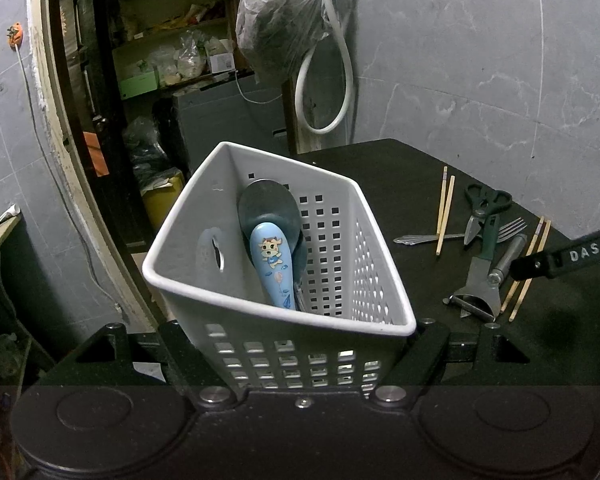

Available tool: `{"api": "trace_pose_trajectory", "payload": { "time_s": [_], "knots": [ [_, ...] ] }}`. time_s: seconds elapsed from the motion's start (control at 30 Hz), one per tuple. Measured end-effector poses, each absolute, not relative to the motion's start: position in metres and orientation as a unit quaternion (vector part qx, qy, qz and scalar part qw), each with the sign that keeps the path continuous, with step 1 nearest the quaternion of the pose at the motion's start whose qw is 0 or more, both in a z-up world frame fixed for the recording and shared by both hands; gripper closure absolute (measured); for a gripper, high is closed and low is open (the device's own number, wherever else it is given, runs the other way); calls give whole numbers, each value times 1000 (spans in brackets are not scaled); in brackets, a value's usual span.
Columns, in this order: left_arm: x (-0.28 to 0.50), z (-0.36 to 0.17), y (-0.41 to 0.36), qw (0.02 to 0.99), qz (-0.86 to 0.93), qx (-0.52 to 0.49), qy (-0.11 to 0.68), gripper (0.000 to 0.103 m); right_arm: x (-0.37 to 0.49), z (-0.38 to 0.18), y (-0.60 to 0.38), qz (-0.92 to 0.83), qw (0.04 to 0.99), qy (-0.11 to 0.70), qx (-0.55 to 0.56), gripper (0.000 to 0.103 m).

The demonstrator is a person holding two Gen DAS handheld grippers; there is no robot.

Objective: Organize utensils
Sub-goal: 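Open the right gripper and withdraw it from the caddy, then move the right gripper to the utensils and grasp the metal-handled utensil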

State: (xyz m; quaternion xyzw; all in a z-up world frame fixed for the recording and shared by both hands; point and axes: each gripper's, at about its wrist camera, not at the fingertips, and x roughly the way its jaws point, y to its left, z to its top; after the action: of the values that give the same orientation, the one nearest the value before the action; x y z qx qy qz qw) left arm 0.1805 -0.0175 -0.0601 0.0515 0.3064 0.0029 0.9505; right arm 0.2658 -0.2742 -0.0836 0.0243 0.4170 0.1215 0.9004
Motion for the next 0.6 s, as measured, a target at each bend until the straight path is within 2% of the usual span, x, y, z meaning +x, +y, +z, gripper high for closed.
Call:
{"api": "trace_pose_trajectory", "payload": {
  "time_s": [0.23,0.5,0.6],
  "knots": [
    [180,-60,-17,950,4,51,307,24,293,-92,-283,104,903,416,9,0],
    [179,-61,-16,950,6,51,309,24,317,-102,-293,137,893,417,96,1],
    [179,-60,-18,949,7,53,310,24,320,-106,-295,145,890,415,118,7]
  ]
}}
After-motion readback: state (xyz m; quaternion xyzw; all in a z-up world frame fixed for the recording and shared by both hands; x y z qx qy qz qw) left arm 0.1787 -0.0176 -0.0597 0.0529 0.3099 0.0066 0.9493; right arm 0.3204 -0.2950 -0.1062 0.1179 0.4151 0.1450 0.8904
